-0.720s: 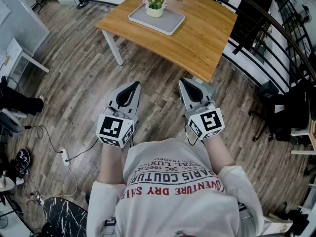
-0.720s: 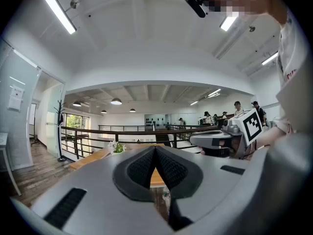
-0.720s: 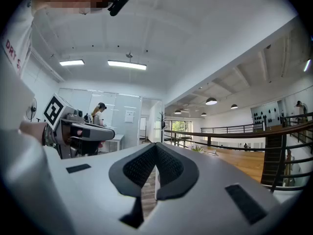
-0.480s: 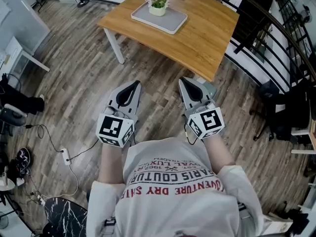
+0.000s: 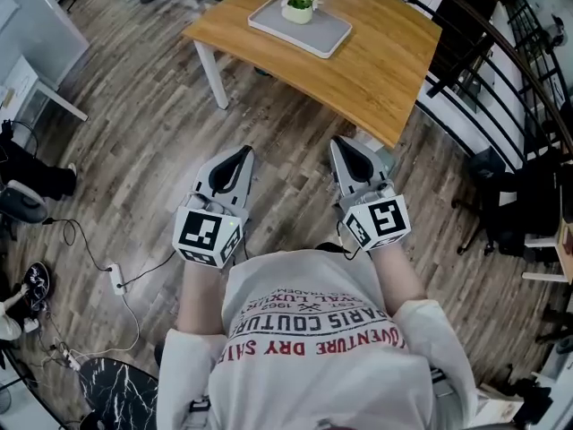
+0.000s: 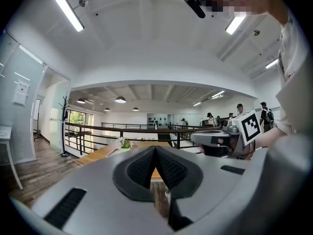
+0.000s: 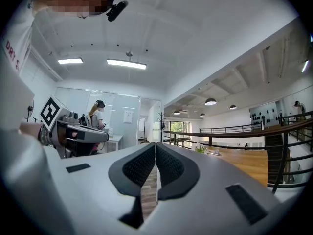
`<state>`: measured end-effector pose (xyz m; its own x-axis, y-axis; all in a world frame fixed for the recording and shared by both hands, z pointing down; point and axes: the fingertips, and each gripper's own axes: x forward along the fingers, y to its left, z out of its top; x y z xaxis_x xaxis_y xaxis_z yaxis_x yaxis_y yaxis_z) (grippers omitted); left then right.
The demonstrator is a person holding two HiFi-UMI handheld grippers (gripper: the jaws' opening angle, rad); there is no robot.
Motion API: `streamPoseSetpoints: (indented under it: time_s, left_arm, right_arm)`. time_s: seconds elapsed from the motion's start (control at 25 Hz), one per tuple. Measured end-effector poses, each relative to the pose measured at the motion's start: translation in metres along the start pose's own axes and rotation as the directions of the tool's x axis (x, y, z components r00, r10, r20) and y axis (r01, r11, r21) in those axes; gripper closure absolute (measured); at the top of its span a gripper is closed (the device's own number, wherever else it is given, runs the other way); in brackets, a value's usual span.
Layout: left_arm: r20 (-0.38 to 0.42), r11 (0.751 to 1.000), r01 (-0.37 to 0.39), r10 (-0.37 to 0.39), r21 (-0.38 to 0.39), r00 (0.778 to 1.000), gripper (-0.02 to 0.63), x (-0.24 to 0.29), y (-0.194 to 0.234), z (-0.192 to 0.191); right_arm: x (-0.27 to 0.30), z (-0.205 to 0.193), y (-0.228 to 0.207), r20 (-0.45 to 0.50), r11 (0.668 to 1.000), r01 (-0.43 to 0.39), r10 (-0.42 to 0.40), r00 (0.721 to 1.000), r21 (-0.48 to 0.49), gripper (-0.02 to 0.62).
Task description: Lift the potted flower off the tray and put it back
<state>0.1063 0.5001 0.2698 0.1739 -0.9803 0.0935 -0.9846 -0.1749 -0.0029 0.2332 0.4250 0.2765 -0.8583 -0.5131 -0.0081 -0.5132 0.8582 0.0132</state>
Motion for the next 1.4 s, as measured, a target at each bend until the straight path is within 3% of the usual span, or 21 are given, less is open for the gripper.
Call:
streamPoseSetpoints:
  time_s: [0.08, 0.16, 0.32, 0.44, 0.6, 0.88, 1.12, 1.4]
  left_arm:
    - [-0.006, 1.000, -0.008, 0.008, -0.002, 1.000, 0.594, -0.001, 0.008, -0.003]
    - [-0.006, 1.000, -0.019, 0.018, -0.009, 1.000, 0.594, -0.002, 0.016, -0.005]
    - [-0.010, 0.999, -0.044, 0.043, -0.022, 0.999, 0.594, 0.007, 0.032, -0.007]
    - [-0.024, 0.998, -0.051, 0.050, -0.027, 0.998, 0.594, 0.023, 0.043, -0.014]
    - [-0.042, 0.997, -0.073, 0.072, -0.019, 0.997, 0.594, 0.056, 0.069, -0.019]
    - [-0.059, 0.993, -0.117, 0.116, -0.019, 0.992, 0.594, 0.160, 0.147, -0.018]
    - [-0.096, 0.995, -0.100, 0.097, -0.027, 0.991, 0.594, 0.271, 0.208, -0.010]
    - [-0.129, 0.999, -0.043, 0.041, -0.008, 0.991, 0.594, 0.365, 0.236, -0.001]
  right_arm:
    - [0.009, -0.001, 0.000, 0.000, 1.000, -0.014, 0.014, 1.000, 0.004, 0.527]
    - [0.019, -0.004, -0.005, -0.017, 1.000, -0.006, 0.006, 1.000, -0.008, 0.225]
    - [0.037, 0.001, -0.031, 0.008, 0.997, 0.073, -0.073, 0.997, -0.024, 0.144]
    - [0.056, -0.001, -0.050, 0.018, 0.996, 0.090, -0.090, 0.996, -0.024, 0.124]
    - [0.100, -0.013, -0.071, 0.021, 0.999, 0.048, -0.048, 0.999, -0.020, 0.118]
    - [0.221, -0.031, -0.141, -0.012, 1.000, -0.003, 0.003, 1.000, 0.029, 0.120]
    - [0.316, -0.047, -0.219, -0.053, 0.998, -0.014, 0.017, 0.998, 0.060, 0.120]
    - [0.374, -0.068, -0.289, -0.141, 0.994, 0.025, -0.010, 0.990, 0.106, 0.120]
